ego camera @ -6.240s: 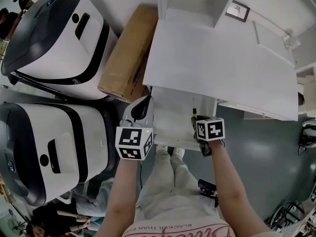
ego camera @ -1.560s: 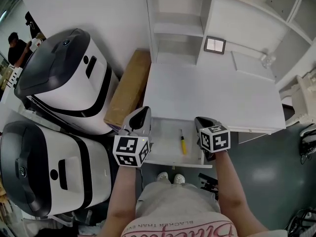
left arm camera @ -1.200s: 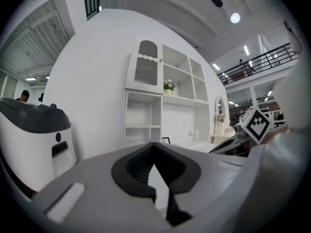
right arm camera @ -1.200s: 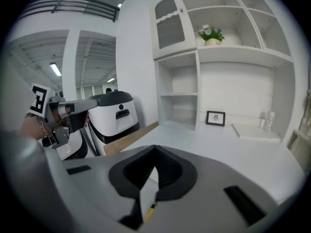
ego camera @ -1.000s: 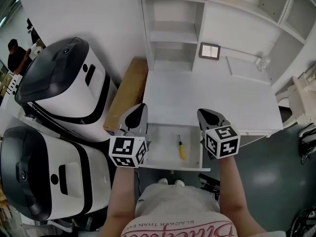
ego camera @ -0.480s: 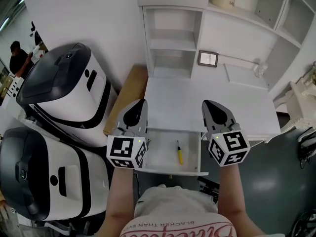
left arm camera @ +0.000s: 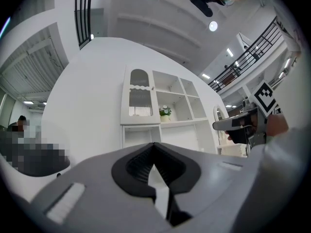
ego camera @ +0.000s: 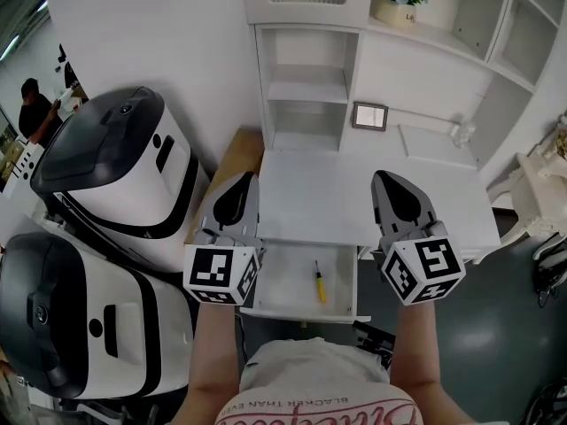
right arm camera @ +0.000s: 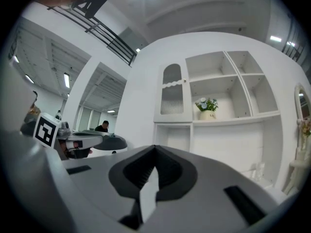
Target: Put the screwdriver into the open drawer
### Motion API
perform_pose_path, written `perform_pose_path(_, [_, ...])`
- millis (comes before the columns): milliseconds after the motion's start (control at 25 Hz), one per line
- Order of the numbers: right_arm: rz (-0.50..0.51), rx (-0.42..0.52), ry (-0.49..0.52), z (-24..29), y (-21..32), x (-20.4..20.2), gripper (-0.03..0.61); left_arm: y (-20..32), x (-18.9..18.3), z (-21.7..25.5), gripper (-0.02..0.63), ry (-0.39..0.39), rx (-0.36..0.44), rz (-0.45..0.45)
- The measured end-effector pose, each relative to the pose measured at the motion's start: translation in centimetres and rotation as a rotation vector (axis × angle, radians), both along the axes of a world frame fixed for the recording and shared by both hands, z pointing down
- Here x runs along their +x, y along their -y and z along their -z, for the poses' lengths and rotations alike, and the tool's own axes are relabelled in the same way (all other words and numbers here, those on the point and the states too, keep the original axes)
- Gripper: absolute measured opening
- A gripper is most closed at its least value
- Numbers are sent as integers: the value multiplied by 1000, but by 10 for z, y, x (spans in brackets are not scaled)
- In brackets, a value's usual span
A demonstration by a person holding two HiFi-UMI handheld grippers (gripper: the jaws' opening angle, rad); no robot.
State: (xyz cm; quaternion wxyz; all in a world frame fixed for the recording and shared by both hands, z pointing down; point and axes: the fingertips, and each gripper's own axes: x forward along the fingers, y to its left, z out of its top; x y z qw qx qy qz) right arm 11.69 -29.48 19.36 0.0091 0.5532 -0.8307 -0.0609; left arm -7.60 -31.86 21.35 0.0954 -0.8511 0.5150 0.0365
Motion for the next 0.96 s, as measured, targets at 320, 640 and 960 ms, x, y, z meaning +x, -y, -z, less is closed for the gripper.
perform_pose_path(320, [-3, 26, -25, 8, -2, -2, 6, -1, -2, 21, 8, -15, 44, 6])
perform_pose_path(640, [-19, 49, -44, 14, -6, -1, 6, -1, -1, 30, 8, -23, 65, -4])
perform_pose_path(960, [-28, 63, -45, 14, -10, 1, 6, -3, 1, 32, 9, -28, 68, -17])
